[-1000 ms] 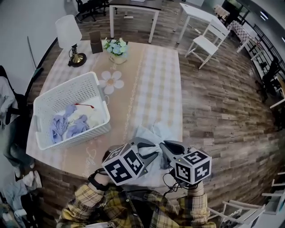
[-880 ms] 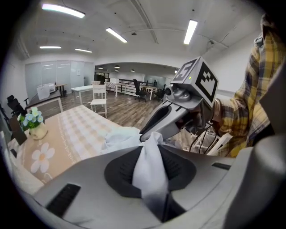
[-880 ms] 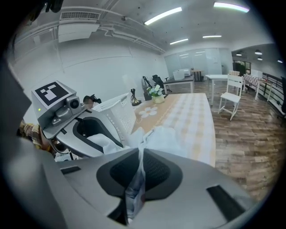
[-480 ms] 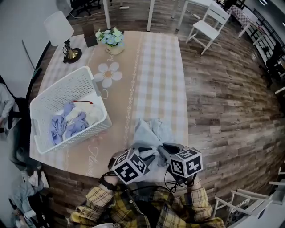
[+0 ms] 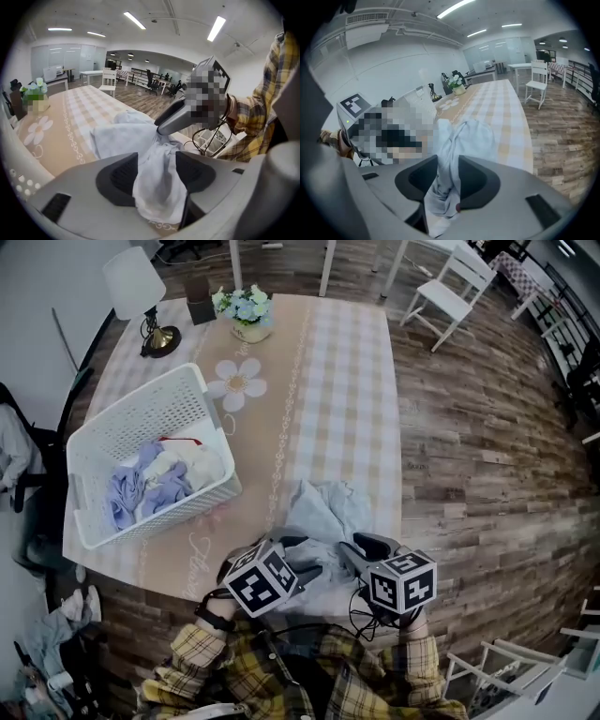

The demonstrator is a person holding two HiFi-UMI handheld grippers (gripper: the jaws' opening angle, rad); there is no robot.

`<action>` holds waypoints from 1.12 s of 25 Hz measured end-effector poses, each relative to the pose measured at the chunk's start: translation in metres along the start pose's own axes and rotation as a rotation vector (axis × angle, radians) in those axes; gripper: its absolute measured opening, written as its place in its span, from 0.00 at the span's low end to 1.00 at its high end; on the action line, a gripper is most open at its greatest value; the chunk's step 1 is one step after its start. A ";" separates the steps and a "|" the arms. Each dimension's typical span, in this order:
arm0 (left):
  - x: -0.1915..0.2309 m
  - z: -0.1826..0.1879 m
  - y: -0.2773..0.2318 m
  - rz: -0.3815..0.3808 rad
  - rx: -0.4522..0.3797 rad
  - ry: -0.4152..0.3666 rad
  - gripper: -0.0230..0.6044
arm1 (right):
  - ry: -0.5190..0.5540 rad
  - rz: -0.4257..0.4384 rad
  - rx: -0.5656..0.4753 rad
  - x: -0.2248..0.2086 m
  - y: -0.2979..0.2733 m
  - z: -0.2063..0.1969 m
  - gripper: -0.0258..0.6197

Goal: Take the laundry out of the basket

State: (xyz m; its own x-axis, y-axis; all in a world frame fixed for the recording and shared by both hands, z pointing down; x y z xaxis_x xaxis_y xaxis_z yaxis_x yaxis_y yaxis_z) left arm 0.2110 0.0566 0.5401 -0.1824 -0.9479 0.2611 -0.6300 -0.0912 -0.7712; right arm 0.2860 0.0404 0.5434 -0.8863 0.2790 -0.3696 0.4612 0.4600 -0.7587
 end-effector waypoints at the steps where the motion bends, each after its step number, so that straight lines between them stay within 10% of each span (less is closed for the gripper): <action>1: 0.000 0.000 0.007 -0.003 -0.006 -0.001 0.51 | 0.013 -0.004 -0.006 0.002 0.004 0.002 0.31; 15: 0.004 0.043 0.166 0.039 -0.475 0.057 0.52 | 0.034 0.087 -0.351 0.093 0.061 0.089 0.28; 28: 0.036 0.018 0.353 0.137 -0.807 0.025 0.25 | 0.218 0.101 -0.593 0.270 0.055 0.205 0.05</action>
State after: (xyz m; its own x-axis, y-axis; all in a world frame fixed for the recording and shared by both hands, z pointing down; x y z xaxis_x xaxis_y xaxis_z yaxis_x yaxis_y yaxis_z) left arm -0.0041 -0.0150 0.2671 -0.3078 -0.9268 0.2150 -0.9487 0.2817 -0.1439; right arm 0.0637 -0.0313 0.2918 -0.8370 0.4821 -0.2588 0.5425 0.7932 -0.2767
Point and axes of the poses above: the fingertips, and each gripper's own axes: y backward along the fingers, x to its left, z out of its top, the point moved 1 cm from there along y, backward along the fingers, and after that the axes turned 3 degrees about x, right-handed, at the moved point
